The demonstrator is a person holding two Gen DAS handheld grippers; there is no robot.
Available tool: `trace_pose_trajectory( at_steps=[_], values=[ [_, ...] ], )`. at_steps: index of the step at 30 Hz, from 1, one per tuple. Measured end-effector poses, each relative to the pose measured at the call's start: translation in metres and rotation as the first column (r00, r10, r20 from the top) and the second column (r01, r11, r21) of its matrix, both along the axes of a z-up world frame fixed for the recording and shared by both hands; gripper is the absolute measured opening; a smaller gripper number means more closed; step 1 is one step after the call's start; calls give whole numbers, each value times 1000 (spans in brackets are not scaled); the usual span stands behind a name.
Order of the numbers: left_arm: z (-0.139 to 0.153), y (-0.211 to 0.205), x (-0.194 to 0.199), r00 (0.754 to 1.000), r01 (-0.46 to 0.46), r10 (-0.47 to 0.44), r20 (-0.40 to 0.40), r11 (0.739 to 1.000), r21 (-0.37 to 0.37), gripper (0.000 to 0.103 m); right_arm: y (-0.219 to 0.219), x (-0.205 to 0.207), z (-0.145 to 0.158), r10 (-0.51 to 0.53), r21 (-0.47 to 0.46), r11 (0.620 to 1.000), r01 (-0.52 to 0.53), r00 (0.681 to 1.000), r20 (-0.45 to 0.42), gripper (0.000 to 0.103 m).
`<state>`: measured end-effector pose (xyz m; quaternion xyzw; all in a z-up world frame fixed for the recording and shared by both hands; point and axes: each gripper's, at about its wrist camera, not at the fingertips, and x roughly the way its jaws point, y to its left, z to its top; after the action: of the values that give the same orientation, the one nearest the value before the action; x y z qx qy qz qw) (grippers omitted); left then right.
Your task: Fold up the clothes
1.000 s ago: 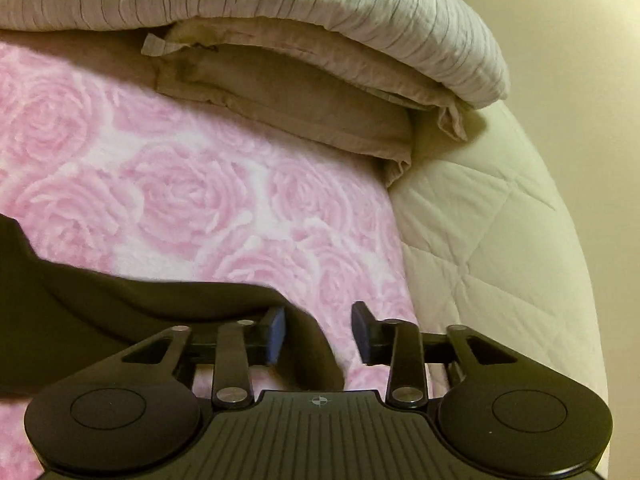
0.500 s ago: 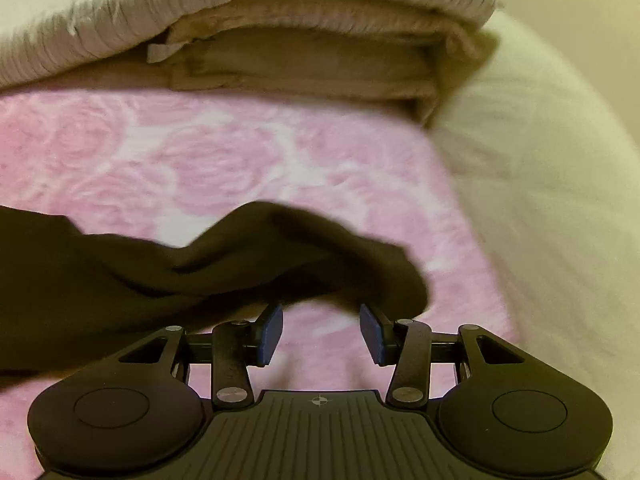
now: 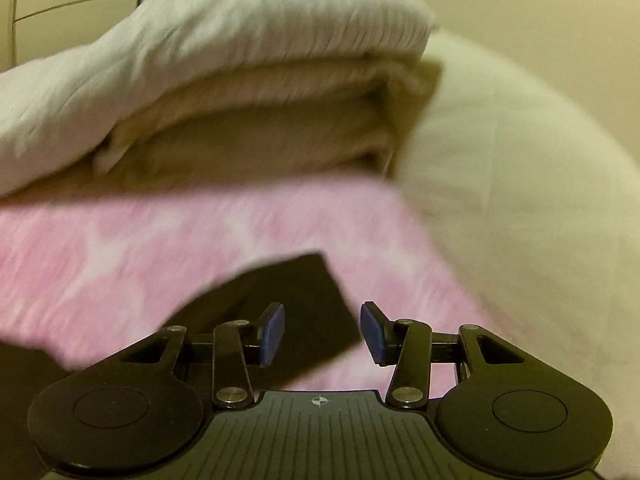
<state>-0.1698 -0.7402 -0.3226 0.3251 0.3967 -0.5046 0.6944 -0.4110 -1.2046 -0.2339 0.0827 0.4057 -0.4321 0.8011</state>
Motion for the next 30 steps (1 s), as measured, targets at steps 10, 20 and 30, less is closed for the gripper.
trace_pose_trajectory(
  at_steps=[10,20,30],
  values=[
    [19,113,51,968,-215,202,150,973,79,36,143,-1,-29,97,237,966,-107,994,51,47],
    [-5,188,98,943,37,-87,321,987,158,45,343,86,-39,353,391,844,-368,929,114,47],
    [15,251,151,936,69,-39,349,995,-73,3,464,158,-40,339,340,886,-316,941,-8,47]
  ],
)
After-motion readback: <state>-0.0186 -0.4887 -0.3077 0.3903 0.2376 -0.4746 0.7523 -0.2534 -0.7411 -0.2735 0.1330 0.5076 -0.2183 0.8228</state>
